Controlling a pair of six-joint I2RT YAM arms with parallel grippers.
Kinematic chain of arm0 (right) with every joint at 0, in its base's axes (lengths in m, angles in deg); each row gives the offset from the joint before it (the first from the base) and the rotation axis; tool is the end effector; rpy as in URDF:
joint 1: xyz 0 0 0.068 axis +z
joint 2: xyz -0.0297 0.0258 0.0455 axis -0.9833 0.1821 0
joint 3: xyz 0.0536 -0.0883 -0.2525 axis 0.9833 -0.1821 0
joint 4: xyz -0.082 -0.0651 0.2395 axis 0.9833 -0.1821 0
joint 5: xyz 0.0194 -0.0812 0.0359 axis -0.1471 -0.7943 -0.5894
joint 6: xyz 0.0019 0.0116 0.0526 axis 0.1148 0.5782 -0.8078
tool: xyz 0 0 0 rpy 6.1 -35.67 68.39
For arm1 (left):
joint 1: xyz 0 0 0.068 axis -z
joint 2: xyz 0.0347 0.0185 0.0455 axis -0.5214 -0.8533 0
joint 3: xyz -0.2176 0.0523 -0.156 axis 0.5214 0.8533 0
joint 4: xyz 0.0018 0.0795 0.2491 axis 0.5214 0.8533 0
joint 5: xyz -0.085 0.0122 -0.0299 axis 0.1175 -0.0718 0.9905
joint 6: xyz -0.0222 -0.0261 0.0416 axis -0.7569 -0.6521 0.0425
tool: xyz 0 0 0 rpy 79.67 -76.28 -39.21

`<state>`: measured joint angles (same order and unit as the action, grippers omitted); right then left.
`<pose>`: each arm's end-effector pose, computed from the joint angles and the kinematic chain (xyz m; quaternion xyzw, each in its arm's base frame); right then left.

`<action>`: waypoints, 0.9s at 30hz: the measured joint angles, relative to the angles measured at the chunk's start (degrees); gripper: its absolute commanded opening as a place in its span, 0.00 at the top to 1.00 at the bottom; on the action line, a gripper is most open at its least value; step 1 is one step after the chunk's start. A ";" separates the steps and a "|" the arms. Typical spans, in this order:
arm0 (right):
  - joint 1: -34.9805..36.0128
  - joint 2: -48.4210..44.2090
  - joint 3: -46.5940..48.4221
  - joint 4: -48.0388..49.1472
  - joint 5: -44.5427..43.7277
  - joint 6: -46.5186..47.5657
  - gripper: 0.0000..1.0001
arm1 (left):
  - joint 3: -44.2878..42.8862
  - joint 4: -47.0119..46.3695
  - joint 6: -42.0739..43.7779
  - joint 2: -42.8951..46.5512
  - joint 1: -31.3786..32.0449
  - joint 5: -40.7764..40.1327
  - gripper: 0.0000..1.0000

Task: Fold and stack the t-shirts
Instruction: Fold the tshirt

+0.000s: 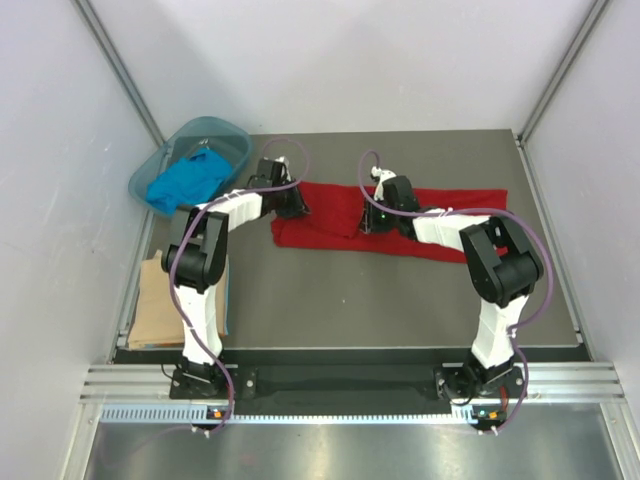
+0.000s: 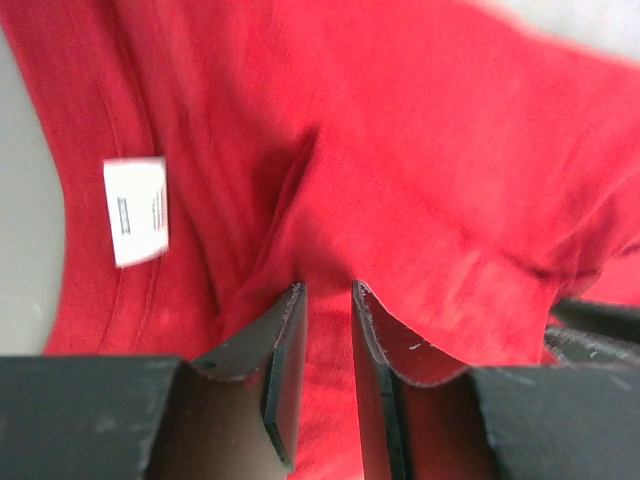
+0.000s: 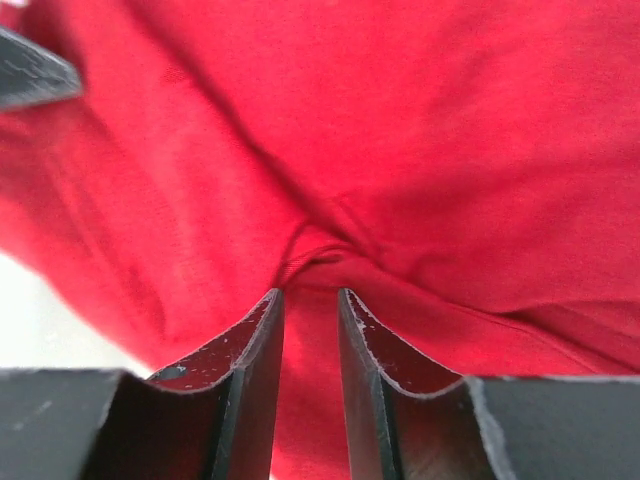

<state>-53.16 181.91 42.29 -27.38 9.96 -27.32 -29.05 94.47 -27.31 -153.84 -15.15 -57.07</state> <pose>0.3583 0.1846 0.1607 -0.1011 0.9009 0.2334 0.3516 0.4230 -0.1331 0.1585 -0.0895 0.9199 -0.2616 0.2779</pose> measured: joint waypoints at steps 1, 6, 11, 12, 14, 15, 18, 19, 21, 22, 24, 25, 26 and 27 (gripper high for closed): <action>0.00 0.00 0.00 -0.13 -1.03 0.00 0.71 | -1.27 0.63 0.17 -0.26 0.00 -0.42 0.68; 0.00 -2.16 -0.02 -2.64 -3.82 -0.13 0.68 | -7.61 5.38 1.64 -0.07 0.00 -3.65 0.58; 0.00 -8.52 -0.02 -6.60 -6.75 -2.99 0.68 | -4.04 10.05 2.12 8.31 -0.07 -7.45 0.56; 0.00 -9.46 -0.02 -7.32 -7.41 -3.82 0.68 | -1.90 10.86 2.08 10.84 -0.07 -7.98 0.56; 0.00 -11.19 0.00 -9.16 -9.46 -5.88 0.68 | 3.74 11.34 1.92 16.92 -0.07 -8.52 0.56; 0.00 -11.78 0.07 -10.25 -10.80 -7.10 0.68 | 6.12 11.80 1.73 19.34 -0.07 -8.52 0.56; -0.81 -12.90 0.11 -14.40 -14.62 -10.69 0.67 | 11.02 11.82 0.63 21.88 -0.07 -7.98 0.56; -1.29 -13.27 0.07 -15.76 -15.56 -11.87 0.67 | 12.70 11.45 0.11 21.79 -0.07 -7.65 0.55; -2.80 -14.47 -0.24 -17.88 -16.92 -13.92 0.67 | 16.35 10.73 -1.11 21.14 -0.07 -6.99 0.53; -3.93 -15.50 -0.85 -18.23 -17.35 -14.69 0.67 | 17.84 10.67 -1.62 20.79 -0.07 -6.82 0.52; -6.47 -18.36 -2.82 -19.21 -18.29 -15.91 0.67 | 20.61 10.32 -2.95 19.82 -0.07 -6.84 0.52; -7.67 -19.82 -3.85 -19.69 -18.58 -16.37 0.67 | 21.27 10.25 -3.54 19.47 -0.07 -6.88 0.51; -8.83 -21.14 -4.87 -19.85 -18.78 -16.50 0.67 | 21.51 9.81 -4.33 19.28 -0.07 -6.71 0.51; -10.05 -22.77 -6.16 -19.96 -18.93 -16.57 0.66 | 21.53 8.94 -4.79 19.28 -0.07 -7.13 0.51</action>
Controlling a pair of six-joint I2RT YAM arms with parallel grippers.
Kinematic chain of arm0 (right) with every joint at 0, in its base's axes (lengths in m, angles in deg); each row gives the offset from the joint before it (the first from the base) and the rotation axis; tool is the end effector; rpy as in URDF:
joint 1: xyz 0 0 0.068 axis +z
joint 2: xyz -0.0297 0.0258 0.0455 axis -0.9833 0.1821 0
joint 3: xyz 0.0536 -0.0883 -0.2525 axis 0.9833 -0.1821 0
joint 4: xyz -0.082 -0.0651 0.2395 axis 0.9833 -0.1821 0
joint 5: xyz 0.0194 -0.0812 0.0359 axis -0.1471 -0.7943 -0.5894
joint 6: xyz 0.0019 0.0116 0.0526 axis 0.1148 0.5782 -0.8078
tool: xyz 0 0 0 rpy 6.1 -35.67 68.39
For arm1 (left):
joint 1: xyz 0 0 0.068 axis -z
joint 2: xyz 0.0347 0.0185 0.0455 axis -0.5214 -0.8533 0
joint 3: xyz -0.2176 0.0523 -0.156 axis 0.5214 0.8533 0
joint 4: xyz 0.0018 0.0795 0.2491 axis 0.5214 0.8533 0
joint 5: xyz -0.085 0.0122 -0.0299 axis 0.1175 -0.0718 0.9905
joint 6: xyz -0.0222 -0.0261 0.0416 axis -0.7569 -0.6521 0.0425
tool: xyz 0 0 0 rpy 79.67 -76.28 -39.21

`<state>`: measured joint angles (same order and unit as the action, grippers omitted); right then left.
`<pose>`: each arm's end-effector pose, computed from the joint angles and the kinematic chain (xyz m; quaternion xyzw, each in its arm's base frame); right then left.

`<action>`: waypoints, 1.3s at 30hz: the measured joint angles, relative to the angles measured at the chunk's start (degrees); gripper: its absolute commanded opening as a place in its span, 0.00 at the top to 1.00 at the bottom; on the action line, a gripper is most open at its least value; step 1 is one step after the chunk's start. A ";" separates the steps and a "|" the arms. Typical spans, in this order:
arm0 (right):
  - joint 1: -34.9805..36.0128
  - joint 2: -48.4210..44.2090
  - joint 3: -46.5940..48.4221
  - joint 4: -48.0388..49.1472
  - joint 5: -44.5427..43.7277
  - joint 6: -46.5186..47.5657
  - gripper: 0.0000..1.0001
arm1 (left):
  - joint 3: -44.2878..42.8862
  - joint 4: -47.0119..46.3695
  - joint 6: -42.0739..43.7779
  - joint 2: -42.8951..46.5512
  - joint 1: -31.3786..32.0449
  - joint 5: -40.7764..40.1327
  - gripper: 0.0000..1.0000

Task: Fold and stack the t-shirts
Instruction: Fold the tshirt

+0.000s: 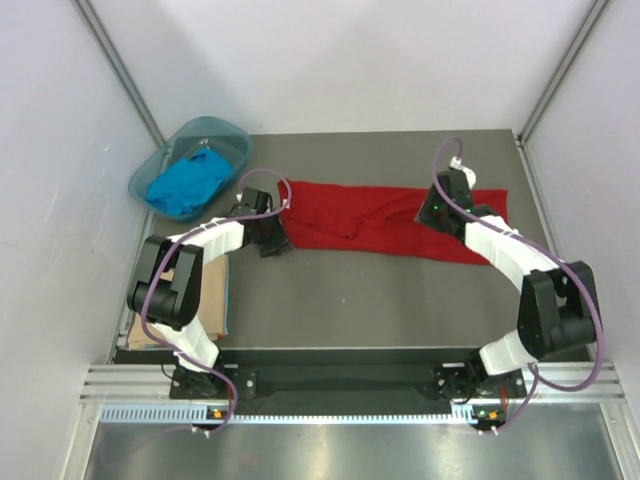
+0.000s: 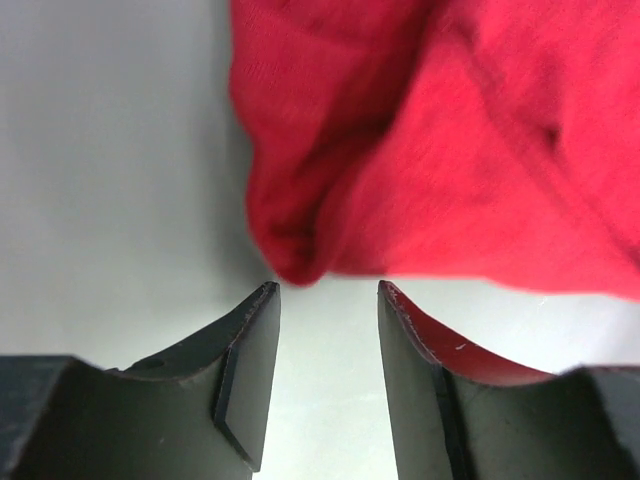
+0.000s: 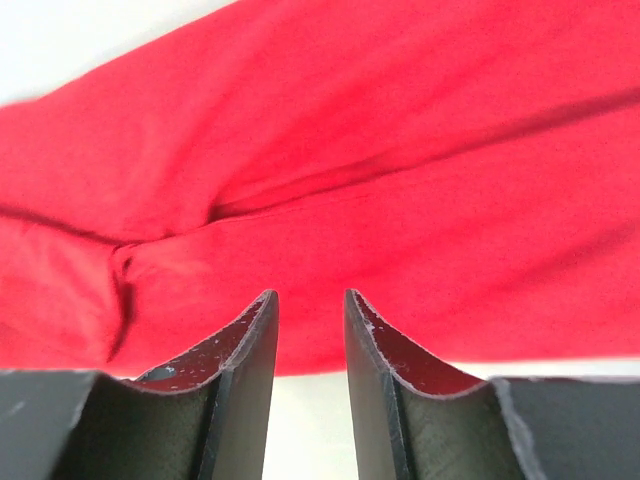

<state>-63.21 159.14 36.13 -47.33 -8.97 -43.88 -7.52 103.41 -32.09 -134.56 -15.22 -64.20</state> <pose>0.3126 0.0859 0.2365 0.1768 0.9020 0.1056 0.3794 0.3236 -0.0992 0.1635 -0.1637 0.9460 -0.1824 0.2121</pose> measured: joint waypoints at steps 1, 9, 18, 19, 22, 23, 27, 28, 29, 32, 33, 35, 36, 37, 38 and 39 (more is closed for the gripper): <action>-1.01 -1.40 -1.14 -0.13 -0.20 -0.11 0.67 | 0.00 -1.33 -0.63 -0.07 0.00 -0.26 0.51; -3.34 -6.49 -5.44 -0.26 -0.22 -0.09 0.66 | 0.02 -3.69 -2.84 -0.83 0.00 -4.70 0.73; -5.68 -6.54 -5.40 -0.42 0.35 0.26 0.66 | -2.62 -0.04 -2.91 -1.99 0.04 -12.07 1.00; -6.25 -6.54 -5.33 -0.66 0.70 0.33 0.66 | -3.96 0.63 -2.82 -2.75 0.00 -12.83 1.00; -7.58 -6.45 -4.61 -1.81 1.66 0.42 0.66 | -8.31 1.95 -2.71 -5.51 -0.17 -14.73 1.00; -7.87 -6.40 -4.26 -2.05 2.01 0.55 0.66 | -9.86 2.03 -2.58 -6.58 -0.28 -15.19 1.00; -8.52 -6.32 -2.86 -2.58 2.80 0.83 0.65 | -17.66 2.54 -1.90 -12.59 -0.94 -16.46 1.00; -8.61 -6.32 -2.49 -2.80 2.93 0.85 0.65 | -19.32 2.45 -1.70 -14.03 -1.05 -16.55 1.00; -8.76 -6.25 -2.16 -2.91 3.13 0.90 0.65 | -21.27 2.40 -1.42 -15.87 -1.20 -16.76 1.00; -9.38 -5.97 -0.92 -3.21 3.67 1.25 0.64 | -25.46 1.40 -0.74 -19.41 -1.55 -17.14 1.00; -9.66 -5.84 -0.46 -3.28 3.69 1.31 0.63 | -26.97 1.25 -0.55 -20.57 -1.70 -17.29 1.00; -10.25 -5.62 0.59 -3.39 3.85 1.44 0.62 | -29.70 0.35 -0.26 -22.77 -1.97 -17.33 1.00; -10.51 -5.53 1.11 -3.41 3.89 1.53 0.62 | -31.23 -0.37 -0.02 -23.98 -2.14 -17.31 1.00; -10.73 -5.40 1.77 -3.43 3.93 1.68 0.62 | -33.05 -0.83 0.22 -25.40 -2.32 -17.25 1.00; -10.82 -5.27 2.25 -3.45 4.11 1.81 0.62 | -34.69 -1.79 0.42 -26.71 -2.47 -17.07 1.00; -10.84 -5.07 2.91 -3.39 4.28 1.88 0.62 | -36.39 -2.78 0.57 -28.11 -2.60 -16.79 1.00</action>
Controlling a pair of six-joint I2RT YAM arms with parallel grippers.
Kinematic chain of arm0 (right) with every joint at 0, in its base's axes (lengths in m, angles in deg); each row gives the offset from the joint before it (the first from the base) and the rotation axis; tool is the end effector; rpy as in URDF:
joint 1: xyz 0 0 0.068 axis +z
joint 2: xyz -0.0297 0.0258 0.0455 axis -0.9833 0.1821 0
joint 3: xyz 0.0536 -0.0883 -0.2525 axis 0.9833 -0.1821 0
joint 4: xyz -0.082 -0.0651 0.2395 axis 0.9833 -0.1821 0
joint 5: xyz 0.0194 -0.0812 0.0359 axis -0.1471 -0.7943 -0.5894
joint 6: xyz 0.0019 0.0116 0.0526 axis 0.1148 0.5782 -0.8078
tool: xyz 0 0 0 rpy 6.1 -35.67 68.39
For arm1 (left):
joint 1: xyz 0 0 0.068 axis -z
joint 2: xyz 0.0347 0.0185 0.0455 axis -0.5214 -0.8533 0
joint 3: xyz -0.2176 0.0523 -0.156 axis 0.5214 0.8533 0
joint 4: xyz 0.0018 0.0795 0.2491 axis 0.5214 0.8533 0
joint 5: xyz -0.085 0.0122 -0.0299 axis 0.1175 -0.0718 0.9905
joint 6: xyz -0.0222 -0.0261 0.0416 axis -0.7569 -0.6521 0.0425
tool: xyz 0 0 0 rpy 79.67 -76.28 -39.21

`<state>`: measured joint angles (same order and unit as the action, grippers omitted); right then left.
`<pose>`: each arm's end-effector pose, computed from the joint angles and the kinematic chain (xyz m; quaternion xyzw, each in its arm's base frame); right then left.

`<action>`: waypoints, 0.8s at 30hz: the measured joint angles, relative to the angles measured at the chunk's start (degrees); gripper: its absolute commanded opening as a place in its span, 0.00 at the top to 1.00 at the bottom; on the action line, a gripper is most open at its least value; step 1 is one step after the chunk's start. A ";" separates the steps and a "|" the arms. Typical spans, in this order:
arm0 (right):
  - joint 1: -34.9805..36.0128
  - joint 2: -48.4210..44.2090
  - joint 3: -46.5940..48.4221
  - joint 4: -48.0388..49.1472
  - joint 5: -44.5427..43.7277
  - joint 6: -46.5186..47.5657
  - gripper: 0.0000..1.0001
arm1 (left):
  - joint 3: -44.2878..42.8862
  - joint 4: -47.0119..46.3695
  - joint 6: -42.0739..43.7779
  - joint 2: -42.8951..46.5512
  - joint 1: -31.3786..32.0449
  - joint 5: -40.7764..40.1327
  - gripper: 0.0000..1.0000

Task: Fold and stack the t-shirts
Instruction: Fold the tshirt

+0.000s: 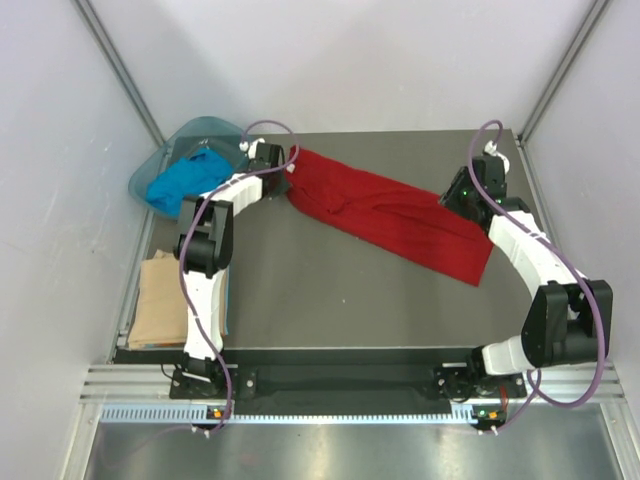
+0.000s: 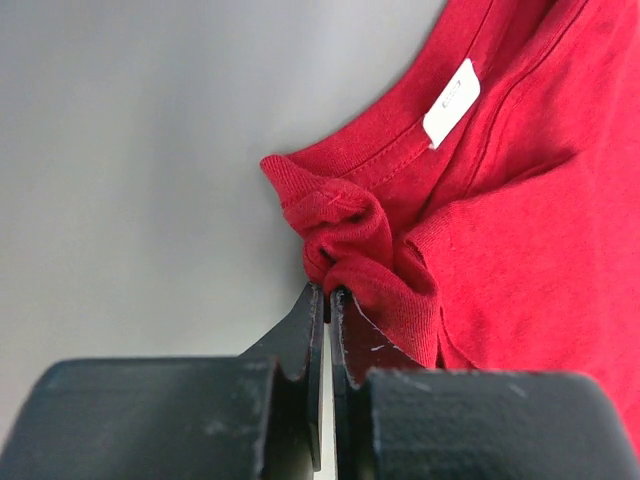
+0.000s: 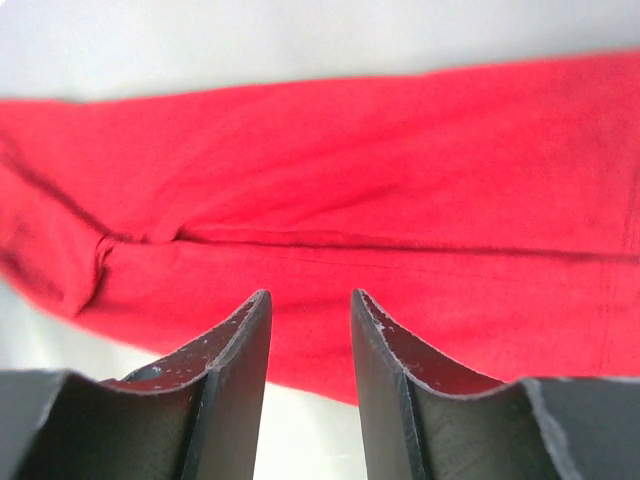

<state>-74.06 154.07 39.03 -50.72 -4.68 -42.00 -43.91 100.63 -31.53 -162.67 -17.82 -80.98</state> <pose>0.3124 0.0272 0.2746 0.2306 0.8746 0.1083 0.4125 0.4760 -0.1096 0.1608 -0.2201 0.9025 -0.0909 0.3588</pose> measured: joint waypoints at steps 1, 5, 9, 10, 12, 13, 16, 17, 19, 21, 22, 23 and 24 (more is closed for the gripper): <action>-0.02 0.13 0.52 0.00 0.33 0.04 0.61 | -2.05 -1.03 0.20 -1.66 -0.15 0.52 1.00; 0.00 0.20 1.75 0.07 1.62 0.48 0.61 | -9.46 -4.11 0.72 -7.32 -0.39 2.51 1.00; -0.02 0.20 2.32 -0.26 2.47 0.96 0.60 | -14.58 -5.35 1.40 -10.88 -0.55 3.72 1.00; -0.02 0.20 2.62 -0.59 2.62 1.05 0.60 | -15.04 -5.31 1.42 -11.06 -0.61 4.04 1.00; -0.02 0.00 3.26 -0.94 2.86 1.16 0.60 | -16.06 -5.18 1.38 -11.13 -0.87 4.68 0.97; -0.02 -0.26 3.41 -1.01 2.93 1.31 0.60 | -16.85 -5.03 1.40 -11.10 -1.05 4.90 0.89; -0.02 -2.23 3.41 -2.03 3.06 1.46 0.59 | -20.57 -2.71 1.81 -11.10 -1.70 4.74 0.64; -0.02 -3.15 3.41 -2.45 3.13 1.49 0.59 | -21.75 -2.27 1.79 -11.04 -1.95 4.68 0.57; -0.02 -5.62 3.41 -3.52 3.58 1.62 0.58 | -22.34 -1.66 2.08 -9.75 -2.40 4.63 0.51; -0.02 -8.31 3.39 -4.61 4.44 1.99 0.57 | -19.96 -0.83 2.23 -6.47 -2.67 4.42 0.49; 0.00 -9.44 3.37 -5.03 4.74 2.12 0.57 | -17.94 -0.04 2.27 -4.20 -2.75 3.87 0.48; 0.00 -10.71 3.37 -5.49 4.94 2.36 0.55 | -15.63 0.59 2.23 -1.57 -2.75 3.02 0.48; 0.00 -12.22 3.37 -6.08 5.07 2.45 0.54 | -12.33 0.70 2.05 2.01 -2.69 2.05 0.48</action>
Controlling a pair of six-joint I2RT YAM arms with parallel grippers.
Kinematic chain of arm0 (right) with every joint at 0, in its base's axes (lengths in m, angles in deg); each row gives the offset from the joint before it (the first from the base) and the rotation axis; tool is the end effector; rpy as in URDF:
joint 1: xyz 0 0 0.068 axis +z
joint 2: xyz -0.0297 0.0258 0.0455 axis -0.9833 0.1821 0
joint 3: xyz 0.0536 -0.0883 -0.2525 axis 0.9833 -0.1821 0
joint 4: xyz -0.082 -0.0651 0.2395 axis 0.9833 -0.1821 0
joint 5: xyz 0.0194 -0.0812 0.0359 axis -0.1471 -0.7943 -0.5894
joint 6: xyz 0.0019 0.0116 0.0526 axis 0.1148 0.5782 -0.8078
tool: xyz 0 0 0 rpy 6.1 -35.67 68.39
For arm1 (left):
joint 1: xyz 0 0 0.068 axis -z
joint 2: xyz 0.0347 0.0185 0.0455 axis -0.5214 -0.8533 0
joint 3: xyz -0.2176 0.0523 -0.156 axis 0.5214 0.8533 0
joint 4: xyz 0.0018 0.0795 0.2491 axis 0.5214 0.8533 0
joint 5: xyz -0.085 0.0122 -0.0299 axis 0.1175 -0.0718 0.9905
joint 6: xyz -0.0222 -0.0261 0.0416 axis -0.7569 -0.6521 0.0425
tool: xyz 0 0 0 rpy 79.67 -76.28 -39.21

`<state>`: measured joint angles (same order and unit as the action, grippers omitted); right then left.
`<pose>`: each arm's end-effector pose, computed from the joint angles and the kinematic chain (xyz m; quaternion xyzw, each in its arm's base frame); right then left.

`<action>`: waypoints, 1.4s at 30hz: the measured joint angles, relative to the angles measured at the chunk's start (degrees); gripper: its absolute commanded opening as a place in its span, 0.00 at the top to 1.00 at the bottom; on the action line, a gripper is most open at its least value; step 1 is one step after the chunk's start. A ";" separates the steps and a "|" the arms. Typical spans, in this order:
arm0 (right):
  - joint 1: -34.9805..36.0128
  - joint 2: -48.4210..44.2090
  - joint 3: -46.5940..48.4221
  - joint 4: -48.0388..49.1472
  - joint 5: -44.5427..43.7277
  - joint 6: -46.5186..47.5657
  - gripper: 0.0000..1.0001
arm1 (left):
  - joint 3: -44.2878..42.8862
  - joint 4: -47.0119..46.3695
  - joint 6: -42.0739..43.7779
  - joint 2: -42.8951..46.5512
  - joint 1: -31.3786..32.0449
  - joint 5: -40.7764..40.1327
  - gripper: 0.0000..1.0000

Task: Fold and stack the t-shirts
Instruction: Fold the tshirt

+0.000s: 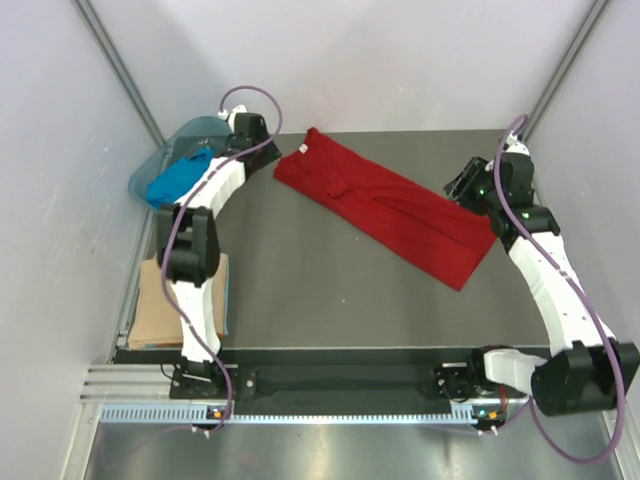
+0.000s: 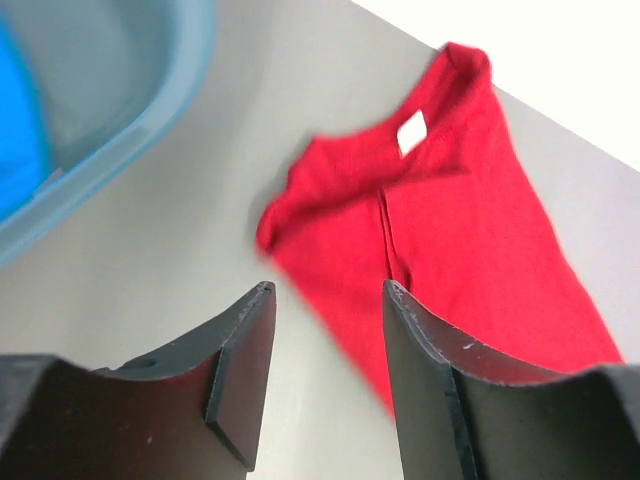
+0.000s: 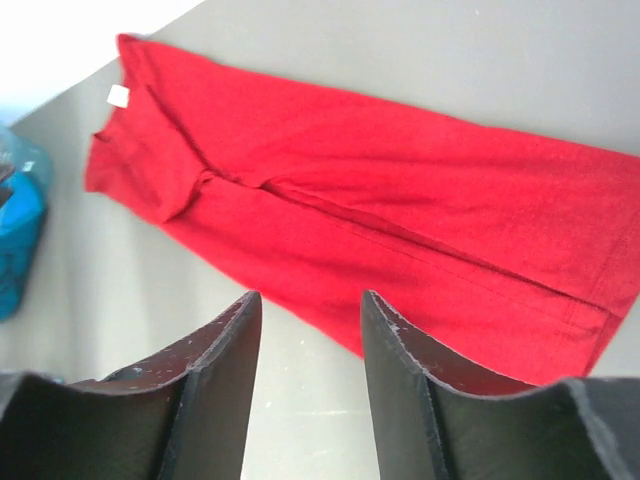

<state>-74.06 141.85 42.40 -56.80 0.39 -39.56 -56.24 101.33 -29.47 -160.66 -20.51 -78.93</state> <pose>0.2673 0.0260 0.3432 0.1848 0.8467 0.1601 0.4726 0.5030 -0.0927 0.2472 -0.2147 0.8538 -0.1366 0.4541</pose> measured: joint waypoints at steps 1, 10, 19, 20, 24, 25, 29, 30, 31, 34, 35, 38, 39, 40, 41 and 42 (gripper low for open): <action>-0.02 -1.38 0.00 -0.70 0.17 0.11 0.53 | 2.64 0.76 -0.20 3.23 0.11 -0.52 0.48; -0.02 -9.79 3.02 -8.92 2.27 0.37 0.37 | 26.53 -0.02 -5.88 31.67 14.29 -3.10 0.54; -0.02 -21.05 8.48 -15.37 2.25 0.81 0.35 | 43.17 -8.35 -27.54 29.75 38.64 -1.90 0.55; 0.00 -22.12 8.85 -15.65 2.19 0.83 0.35 | 43.17 -10.05 -30.32 28.37 40.37 -2.43 0.55; -0.02 -25.79 9.22 -17.11 1.46 0.96 0.34 | 41.99 -15.78 -38.64 22.93 46.14 -5.01 0.56; -0.02 -26.34 9.31 -17.53 1.20 0.96 0.34 | 41.00 -17.00 -40.33 21.18 47.45 -5.55 0.56; -0.02 -27.19 9.40 -19.30 0.52 1.01 0.33 | 36.35 -21.73 -45.88 14.45 50.90 -6.10 0.58; -0.02 -27.19 9.42 -19.65 0.50 1.01 0.33 | 34.86 -22.60 -46.82 12.76 51.41 -5.99 0.59; -0.02 -27.21 9.44 -20.04 0.52 0.98 0.33 | 33.18 -23.74 -47.67 10.62 51.87 -5.90 0.58; -0.02 -27.63 9.46 -20.92 0.55 0.98 0.33 | 29.24 -25.31 -49.46 5.64 52.76 -5.27 0.58; 0.00 -27.89 9.55 -21.24 0.57 0.98 0.33 | 28.13 -25.57 -50.07 4.17 52.96 -4.81 0.58; -0.02 -28.59 9.81 -21.62 0.57 1.03 0.33 | 26.60 -25.79 -51.52 1.57 53.44 -4.44 0.53; -0.02 -28.81 9.81 -21.64 0.55 1.03 0.33 | 26.25 -25.73 -51.71 1.03 53.59 -4.50 0.53; -0.02 -28.92 9.81 -21.64 0.57 1.05 0.33 | 25.75 -25.29 -51.93 0.44 53.79 -4.57 0.52; -0.02 -28.98 9.81 -21.68 0.55 1.05 0.33 | 25.24 -24.94 -51.95 0.02 53.96 -4.63 0.52; -0.02 -28.98 9.81 -21.66 0.55 1.07 0.33 | 24.37 -24.28 -51.93 -0.52 54.18 -4.66 0.51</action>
<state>-74.08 112.87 52.21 -78.46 0.93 -38.48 -31.87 77.05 -81.40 -161.18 33.68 -83.59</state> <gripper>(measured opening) 0.668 0.475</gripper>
